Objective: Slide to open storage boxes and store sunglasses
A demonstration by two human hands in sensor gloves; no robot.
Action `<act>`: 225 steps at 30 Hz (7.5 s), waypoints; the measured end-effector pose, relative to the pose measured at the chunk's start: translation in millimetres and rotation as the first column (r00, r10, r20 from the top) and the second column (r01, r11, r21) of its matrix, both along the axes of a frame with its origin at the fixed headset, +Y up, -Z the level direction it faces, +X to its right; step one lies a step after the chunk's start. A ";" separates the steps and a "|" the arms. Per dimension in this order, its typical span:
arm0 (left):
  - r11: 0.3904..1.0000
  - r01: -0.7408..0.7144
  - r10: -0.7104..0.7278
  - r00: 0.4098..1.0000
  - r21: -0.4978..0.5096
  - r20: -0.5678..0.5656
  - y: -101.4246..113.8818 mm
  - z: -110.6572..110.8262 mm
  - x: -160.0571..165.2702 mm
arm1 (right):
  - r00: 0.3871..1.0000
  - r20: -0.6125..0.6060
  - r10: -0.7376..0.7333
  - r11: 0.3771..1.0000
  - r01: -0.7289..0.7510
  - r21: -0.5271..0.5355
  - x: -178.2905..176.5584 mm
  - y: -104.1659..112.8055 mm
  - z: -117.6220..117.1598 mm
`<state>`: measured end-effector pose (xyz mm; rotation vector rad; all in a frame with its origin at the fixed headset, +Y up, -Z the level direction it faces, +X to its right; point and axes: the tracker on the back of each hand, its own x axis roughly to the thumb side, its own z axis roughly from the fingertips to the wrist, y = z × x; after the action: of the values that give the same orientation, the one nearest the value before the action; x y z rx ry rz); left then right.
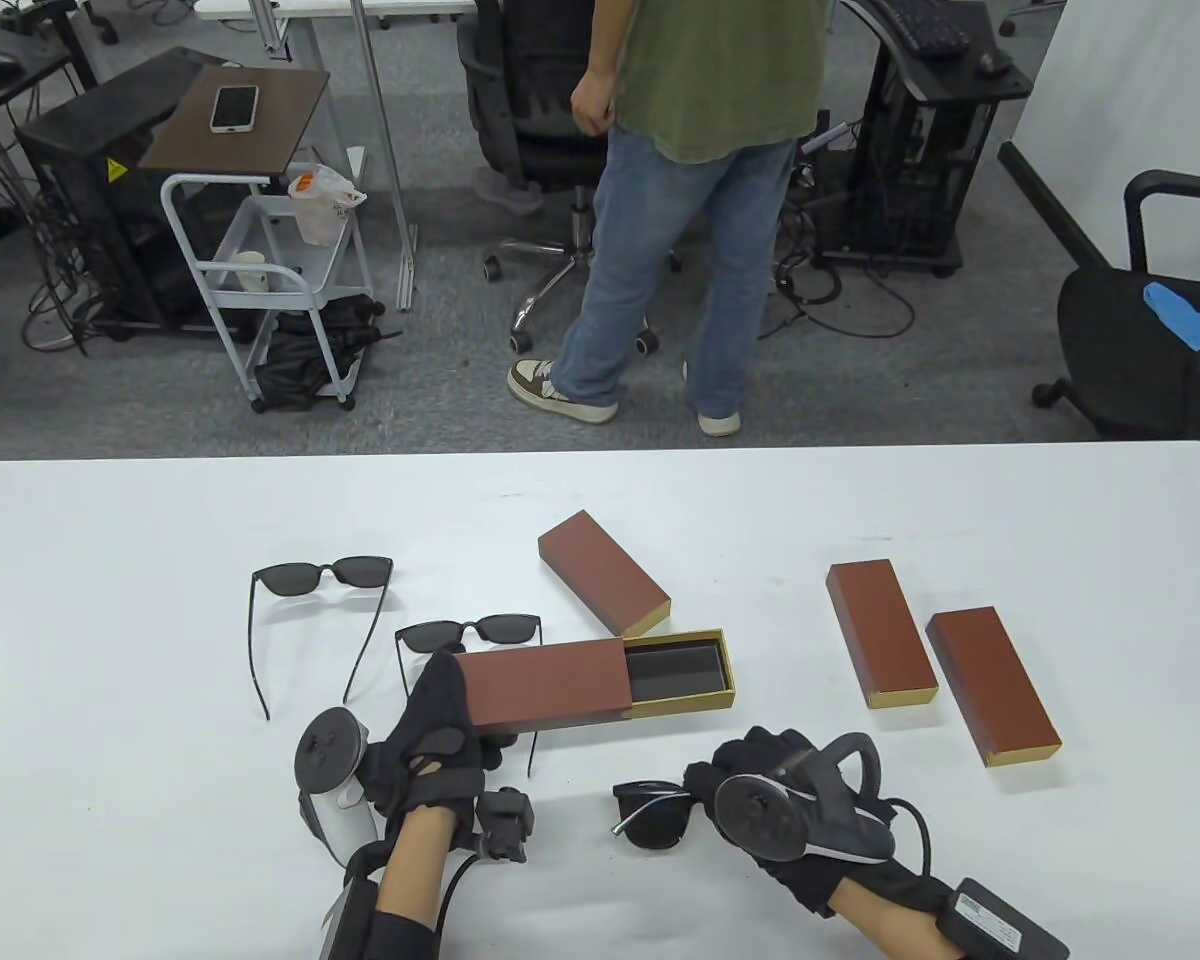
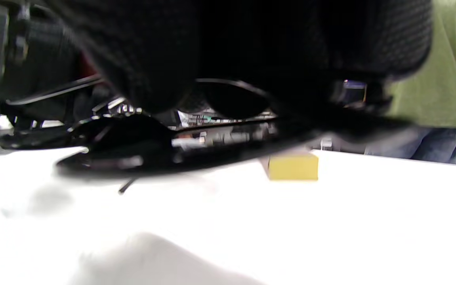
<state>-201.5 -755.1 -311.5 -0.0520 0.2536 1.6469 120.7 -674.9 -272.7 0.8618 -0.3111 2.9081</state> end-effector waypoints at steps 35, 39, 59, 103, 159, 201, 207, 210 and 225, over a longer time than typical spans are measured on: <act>0.999 -0.010 0.003 0.984 0.034 0.179 4.8 -2.2 28.8 | 0.934 0.130 0.333 0.912 -0.354 0.208 -18.3 80.1 -26.6; 0.999 -0.019 0.011 0.976 0.037 0.216 5.0 -3.1 31.2 | 0.938 0.126 0.324 0.925 -0.342 0.166 -22.4 79.4 -27.6; 1.000 0.003 -0.007 0.967 0.015 0.254 3.1 -3.2 34.7 | 0.964 0.174 0.200 0.966 -0.224 0.129 -28.2 60.2 -33.8; 1.000 -0.001 -0.005 0.971 0.023 0.239 -3.2 -3.6 36.9 | 0.316 0.522 -0.792 0.389 0.921 0.034 83.8 -42.9 -50.6; 0.979 0.197 -0.202 0.960 0.045 0.194 0.1 -5.0 33.7 | 0.943 -0.069 -0.326 0.940 0.315 -0.128 -2.9 -22.6 -37.3; 0.439 0.872 -0.882 0.465 0.216 -0.083 45.0 1.5 34.1 | 0.717 0.664 0.212 0.968 -0.060 -0.245 2.2 -78.0 -176.4; 0.428 0.878 -0.888 0.453 0.214 -0.085 45.1 1.6 33.8 | 0.755 0.634 0.164 0.974 -0.021 -0.227 14.5 -64.1 -162.0; 0.420 0.882 -0.892 0.445 0.213 -0.083 45.2 1.5 34.0 | 0.784 0.611 0.110 0.982 0.007 -0.186 24.7 -52.3 -146.1; 0.297 0.932 -0.941 0.323 0.210 -0.102 47.7 1.2 30.9 | 0.895 0.445 -0.047 0.996 0.077 -0.050 46.5 -30.8 -46.8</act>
<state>-170.5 -707.4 -310.3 0.2218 0.0120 0.4249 167.3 -705.6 -319.5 0.1608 -0.2636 3.0030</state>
